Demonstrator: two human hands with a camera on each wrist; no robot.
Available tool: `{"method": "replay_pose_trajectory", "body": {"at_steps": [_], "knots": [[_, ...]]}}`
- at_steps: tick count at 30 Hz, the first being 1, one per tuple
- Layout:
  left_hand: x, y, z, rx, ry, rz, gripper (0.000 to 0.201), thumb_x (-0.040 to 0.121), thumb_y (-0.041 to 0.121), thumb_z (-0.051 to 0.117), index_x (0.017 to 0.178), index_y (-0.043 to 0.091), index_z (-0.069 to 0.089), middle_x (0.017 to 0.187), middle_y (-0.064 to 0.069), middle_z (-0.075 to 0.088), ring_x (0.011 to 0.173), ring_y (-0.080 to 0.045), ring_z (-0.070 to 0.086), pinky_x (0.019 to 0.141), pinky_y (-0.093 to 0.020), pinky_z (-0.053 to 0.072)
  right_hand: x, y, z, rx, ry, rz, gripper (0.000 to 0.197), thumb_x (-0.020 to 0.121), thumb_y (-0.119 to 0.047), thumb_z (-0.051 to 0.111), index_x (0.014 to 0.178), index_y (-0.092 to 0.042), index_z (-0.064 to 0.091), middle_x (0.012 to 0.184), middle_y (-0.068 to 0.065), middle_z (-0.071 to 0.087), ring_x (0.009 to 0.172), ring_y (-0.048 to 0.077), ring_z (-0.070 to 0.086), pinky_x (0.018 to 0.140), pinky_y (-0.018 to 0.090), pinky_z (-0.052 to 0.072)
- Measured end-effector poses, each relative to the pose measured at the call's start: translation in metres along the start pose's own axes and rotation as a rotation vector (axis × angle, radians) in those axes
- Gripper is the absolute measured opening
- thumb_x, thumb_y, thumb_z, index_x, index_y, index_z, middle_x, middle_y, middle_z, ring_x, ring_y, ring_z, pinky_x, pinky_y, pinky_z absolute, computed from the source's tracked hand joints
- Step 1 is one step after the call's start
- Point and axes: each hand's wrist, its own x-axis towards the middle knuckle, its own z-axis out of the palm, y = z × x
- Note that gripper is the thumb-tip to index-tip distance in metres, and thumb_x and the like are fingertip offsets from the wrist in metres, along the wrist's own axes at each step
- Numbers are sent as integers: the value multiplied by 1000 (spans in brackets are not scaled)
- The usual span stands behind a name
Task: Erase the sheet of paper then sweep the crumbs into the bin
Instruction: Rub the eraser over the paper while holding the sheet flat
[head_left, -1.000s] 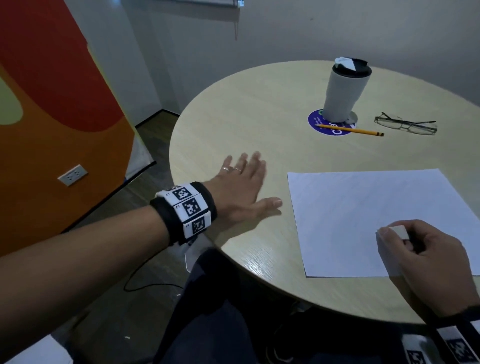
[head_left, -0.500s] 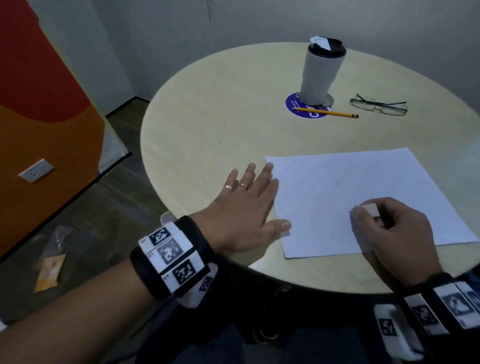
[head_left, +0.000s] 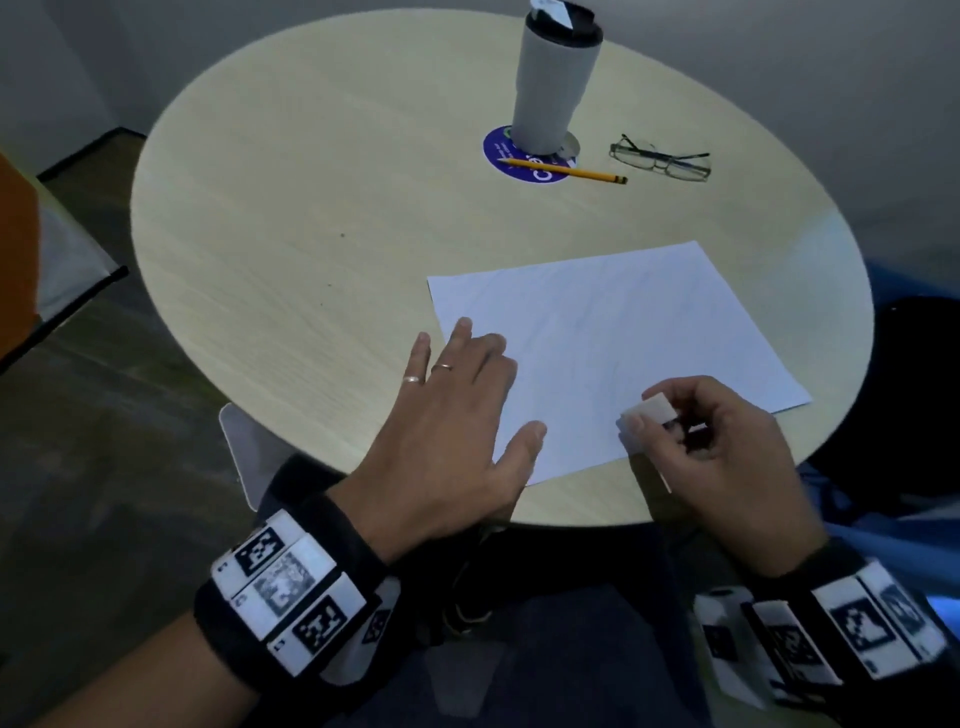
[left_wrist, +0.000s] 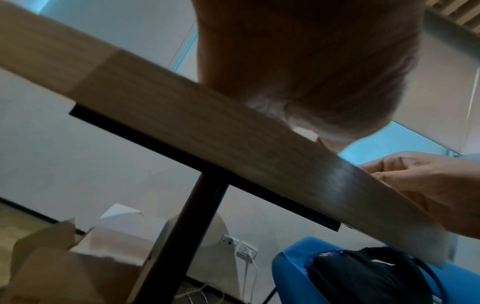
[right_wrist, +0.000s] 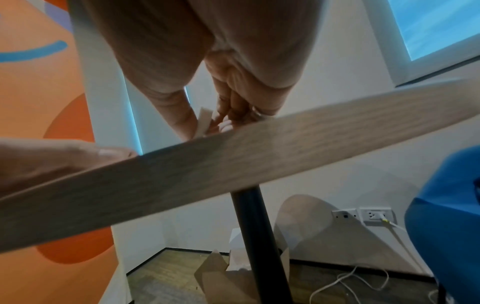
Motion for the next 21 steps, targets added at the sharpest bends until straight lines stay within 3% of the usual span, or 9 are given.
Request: {"method": "replay_pose_trajectory", "body": {"at_steps": [2,4,6,10,14,16,19,21], "knots": [[2,3,5,-74,19,-14,61,104,59,33,151,20,39,172,6,19,162,-19,0,131,-46,2,-1,-3,6,-32,-11,-25,11,91,-26,83,95,-25,72,75,-1,70,65,17,63,62,25,54],[3,4,12,60,-11,13,72,106,64,22,166,24,17,176,6,3,162,-18,-8,131,-46,1,-1,-7,12,-71,-41,-89,9,92,-27,82,95,-26,73,78,-10,70,67,15,65,63,24,53],[3,3,16,189,-38,32,72,106,65,16,168,29,7,176,4,-5,162,-22,-12,130,-49,0,-1,-12,19,-98,-79,-167,7,93,-26,81,94,-25,73,79,-10,71,68,17,65,64,29,53],[5,2,19,227,-55,23,69,107,62,13,168,31,8,176,3,-7,162,-25,-12,130,-51,0,-3,-13,24,-211,-132,-311,8,92,-30,73,90,-23,72,79,-10,68,74,14,63,69,37,52],[5,3,20,241,-63,11,71,106,62,13,168,30,8,176,1,-7,162,-26,-11,130,-53,1,10,3,2,-222,-25,-216,13,89,-20,80,80,-23,72,74,-7,71,72,20,65,69,44,55],[5,3,20,242,-65,11,71,106,63,14,168,30,8,176,1,-7,162,-27,-11,130,-53,1,9,4,-2,-180,-1,-180,15,88,-14,82,80,-22,72,72,-6,71,68,20,65,67,41,56],[5,3,20,253,-60,4,72,105,64,15,168,30,10,176,1,-5,162,-27,-9,130,-53,2,1,-9,8,-186,-69,-265,12,86,-15,85,83,-21,74,75,-12,69,70,14,62,66,26,49],[5,3,21,252,-54,4,72,105,64,17,168,30,12,177,1,-2,162,-27,-6,130,-53,3,1,-6,6,-204,-128,-261,13,86,-15,83,82,-23,74,74,-10,69,71,14,64,67,29,50]]}}
